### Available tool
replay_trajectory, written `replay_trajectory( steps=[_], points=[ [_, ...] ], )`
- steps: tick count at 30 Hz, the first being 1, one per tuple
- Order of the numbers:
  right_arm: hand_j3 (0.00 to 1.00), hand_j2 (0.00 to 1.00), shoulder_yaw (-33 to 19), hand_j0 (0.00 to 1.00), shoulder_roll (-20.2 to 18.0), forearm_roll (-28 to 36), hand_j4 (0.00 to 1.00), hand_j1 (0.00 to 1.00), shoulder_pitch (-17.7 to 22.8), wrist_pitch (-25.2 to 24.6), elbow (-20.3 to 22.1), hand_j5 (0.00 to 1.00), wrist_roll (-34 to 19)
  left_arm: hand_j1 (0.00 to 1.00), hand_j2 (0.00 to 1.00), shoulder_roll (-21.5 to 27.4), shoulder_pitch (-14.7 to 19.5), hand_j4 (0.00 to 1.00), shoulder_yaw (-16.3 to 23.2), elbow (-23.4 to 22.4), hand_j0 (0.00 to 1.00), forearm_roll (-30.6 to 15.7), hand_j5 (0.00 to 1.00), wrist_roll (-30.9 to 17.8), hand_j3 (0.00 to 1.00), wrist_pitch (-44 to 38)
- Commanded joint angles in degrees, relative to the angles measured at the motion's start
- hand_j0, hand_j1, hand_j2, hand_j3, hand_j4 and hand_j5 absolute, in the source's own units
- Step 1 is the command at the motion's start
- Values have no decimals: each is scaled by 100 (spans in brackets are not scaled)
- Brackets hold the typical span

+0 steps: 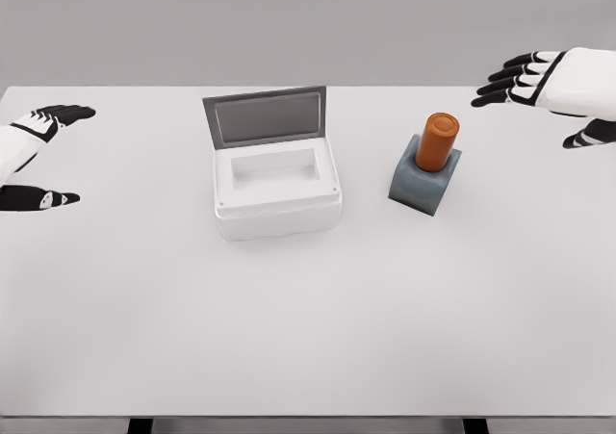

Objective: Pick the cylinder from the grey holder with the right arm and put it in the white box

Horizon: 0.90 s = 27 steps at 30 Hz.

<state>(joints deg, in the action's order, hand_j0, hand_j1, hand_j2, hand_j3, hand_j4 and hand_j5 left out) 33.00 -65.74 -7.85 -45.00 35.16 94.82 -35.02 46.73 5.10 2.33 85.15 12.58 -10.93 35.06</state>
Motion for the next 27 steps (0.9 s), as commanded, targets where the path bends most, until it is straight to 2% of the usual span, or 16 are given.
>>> replay_trajectory(
  steps=[1, 3, 5, 7, 9, 10, 11, 12, 13, 14, 17, 20, 21, 22, 23, 27],
  points=[
    [100, 100, -4, 100, -18, 12, 100, 100, 0, -16, 2, 100, 2, 100, 100, 3, 0, 100, -4, 2, 100, -28, 100, 3, 100, -6],
    [100, 100, -13, 100, -36, 12, 100, 100, -17, -16, 151, 100, 2, 100, 100, 3, 26, 100, -4, 19, 100, -19, 100, -6, 100, -6],
    [100, 100, 5, 100, -184, 73, 100, 100, -123, -16, 125, 100, 2, 100, 100, 3, 18, 100, -4, 46, 100, -19, 100, -6, 100, -6],
    [100, 100, 479, 100, -396, 82, 100, 100, -132, -16, 353, 100, 2, 100, 100, -6, 26, 100, -4, 98, 100, -10, 100, -15, 100, -6],
    [99, 99, 620, 99, -317, 29, 99, 99, -421, -16, 362, 99, 2, 100, 100, -6, 26, 100, -13, 107, 100, -10, 100, -15, 100, -6],
    [92, 92, 550, 92, -195, 82, 92, 92, -641, -114, 345, 92, 2, 100, 100, -6, 26, 100, -13, 107, 100, -10, 100, -15, 100, -6],
    [89, 89, 550, 89, 51, 91, 89, 89, -799, -482, 310, 89, 2, 100, 100, -6, 26, 100, -13, 107, 100, -10, 100, -15, 100, -6],
    [88, 88, 611, 88, 271, 91, 88, 88, -949, -712, 213, 88, 2, 100, 100, -6, 26, 100, -13, 107, 100, -10, 100, -15, 100, -6],
    [89, 89, 638, 89, 518, 82, 89, 89, -1098, -695, -59, 89, 2, 100, 100, -6, 35, 100, -13, 107, 100, -10, 100, -23, 100, -6],
    [89, 89, 664, 89, 562, 73, 89, 89, -1125, -695, -200, 89, 2, 100, 100, -6, 35, 100, -22, 107, 100, -10, 100, -23, 100, -6],
    [82, 82, 1446, 82, 922, 21, 82, 82, -1406, -668, -437, 82, 2, 100, 100, -15, 26, 100, -22, 107, 100, -10, 100, -23, 100, -6],
    [84, 84, 1727, 84, 1247, -49, 84, 84, -1450, -528, -842, 84, 2, 100, 100, -15, 26, 100, -22, 107, 100, -10, 100, -23, 100, -6],
    [86, 86, 1815, 86, 1300, -146, 86, 86, -1459, -528, -912, 86, 2, 100, 100, -15, 26, 100, -22, 107, 100, -10, 100, -23, 100, -6],
    [92, 92, 1903, 92, 1493, -454, 92, 92, -1477, -501, -1158, 92, 2, 100, 100, -15, 18, 100, -22, 107, 100, -10, 100, -23, 100, -6],
    [92, 92, 1947, 92, 1537, -480, 92, 92, -1477, -466, -1281, 92, 2, 100, 100, -24, 18, 100, -22, 107, 100, -10, 100, -23, 100, -6],
    [92, 92, 1965, 92, 1660, -489, 92, 92, -1503, -396, -1352, 92, 2, 100, 100, -24, 18, 100, -22, 107, 100, -10, 100, -23, 100, -6]
  ],
)
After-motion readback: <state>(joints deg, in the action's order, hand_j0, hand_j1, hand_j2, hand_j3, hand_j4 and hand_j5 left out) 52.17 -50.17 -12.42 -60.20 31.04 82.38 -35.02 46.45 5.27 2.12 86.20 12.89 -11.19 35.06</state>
